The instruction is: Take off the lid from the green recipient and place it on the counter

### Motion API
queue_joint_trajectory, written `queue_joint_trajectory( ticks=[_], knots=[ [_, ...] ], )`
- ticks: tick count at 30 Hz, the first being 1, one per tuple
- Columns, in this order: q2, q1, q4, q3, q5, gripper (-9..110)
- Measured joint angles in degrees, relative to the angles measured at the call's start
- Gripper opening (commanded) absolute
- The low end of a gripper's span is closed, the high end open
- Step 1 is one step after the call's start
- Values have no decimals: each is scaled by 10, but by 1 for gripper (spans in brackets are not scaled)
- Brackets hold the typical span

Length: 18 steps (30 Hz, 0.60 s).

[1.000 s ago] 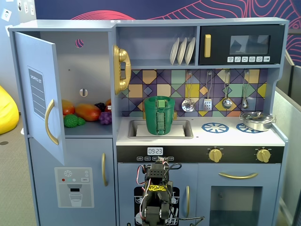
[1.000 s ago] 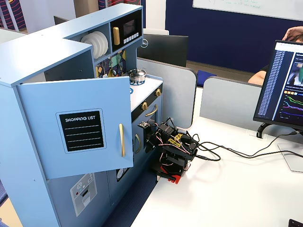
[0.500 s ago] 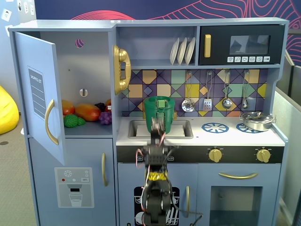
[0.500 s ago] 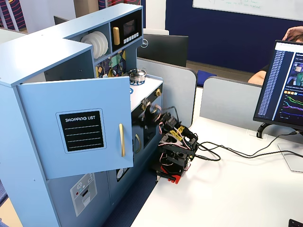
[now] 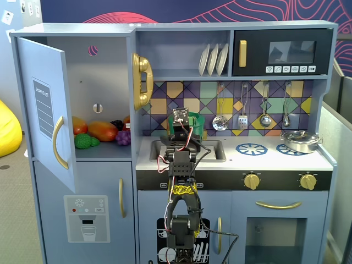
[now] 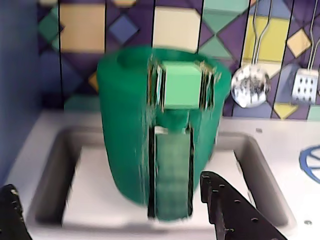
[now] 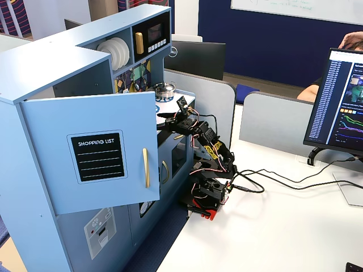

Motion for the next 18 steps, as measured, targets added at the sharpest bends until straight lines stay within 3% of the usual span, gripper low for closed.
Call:
queue_joint_trajectory(
  ticks=[18],
  knots=[
    [-148, 55, -142, -31, 0, 41]
  ],
)
